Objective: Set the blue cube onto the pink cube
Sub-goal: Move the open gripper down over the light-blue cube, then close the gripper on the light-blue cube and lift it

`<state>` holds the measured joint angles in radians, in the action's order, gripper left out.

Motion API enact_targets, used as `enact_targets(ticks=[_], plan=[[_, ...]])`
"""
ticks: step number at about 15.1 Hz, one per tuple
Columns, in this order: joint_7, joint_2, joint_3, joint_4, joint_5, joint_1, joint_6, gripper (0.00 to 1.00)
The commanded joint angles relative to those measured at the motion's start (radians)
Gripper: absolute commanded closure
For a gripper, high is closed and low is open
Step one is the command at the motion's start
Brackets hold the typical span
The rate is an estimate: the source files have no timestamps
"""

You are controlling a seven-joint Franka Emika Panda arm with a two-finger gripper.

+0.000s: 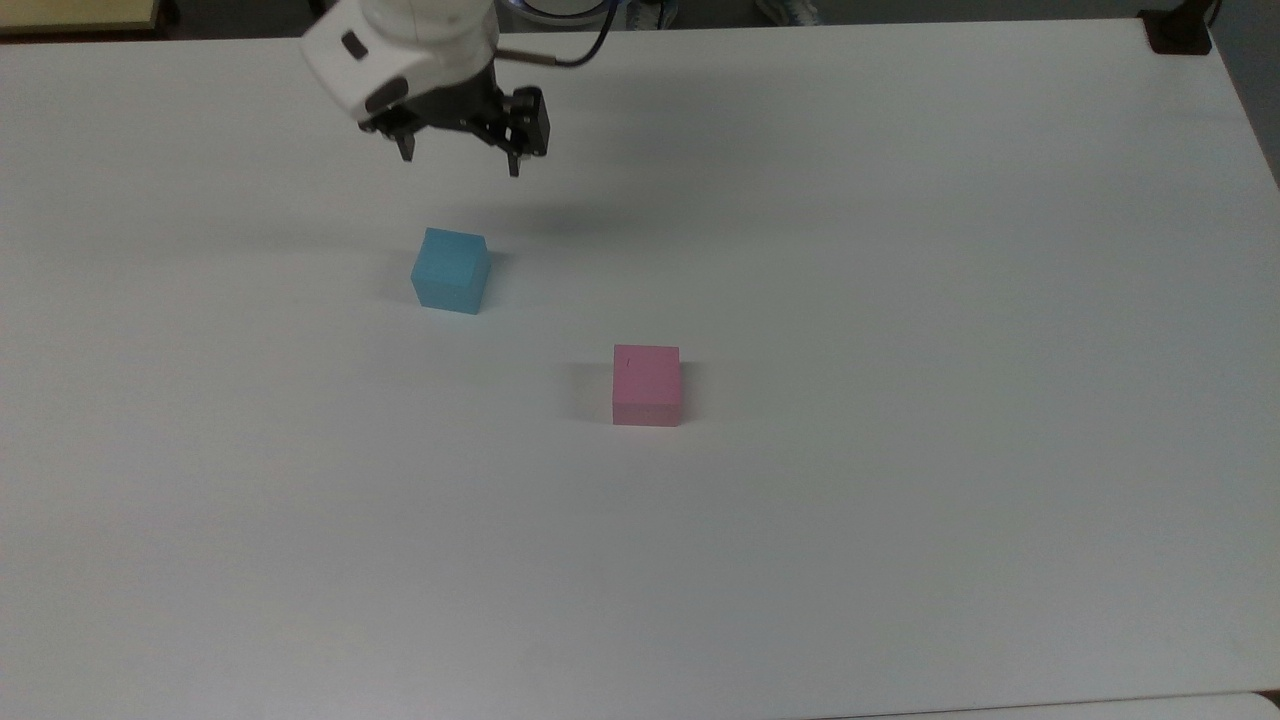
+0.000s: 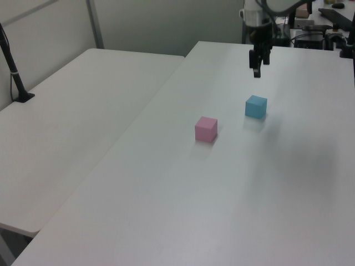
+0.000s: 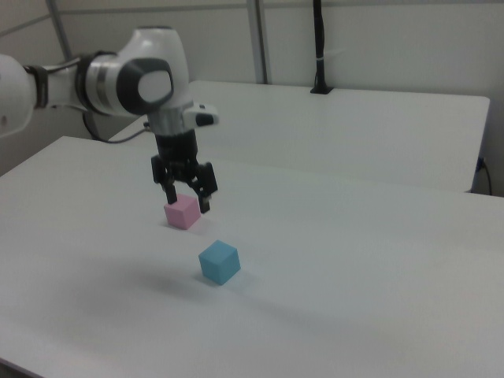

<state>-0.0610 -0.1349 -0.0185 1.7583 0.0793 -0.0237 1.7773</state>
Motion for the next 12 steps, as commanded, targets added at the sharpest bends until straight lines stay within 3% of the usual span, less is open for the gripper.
enact_targets(ticks=[1,6,12], plan=[[0.015,-0.034,-0.001,0.094,0.007,-0.034,0.112,0.0],[0.007,-0.132,-0.001,0.125,0.008,-0.064,0.226,0.0],[-0.035,-0.178,0.003,0.124,0.008,-0.067,0.292,0.0]])
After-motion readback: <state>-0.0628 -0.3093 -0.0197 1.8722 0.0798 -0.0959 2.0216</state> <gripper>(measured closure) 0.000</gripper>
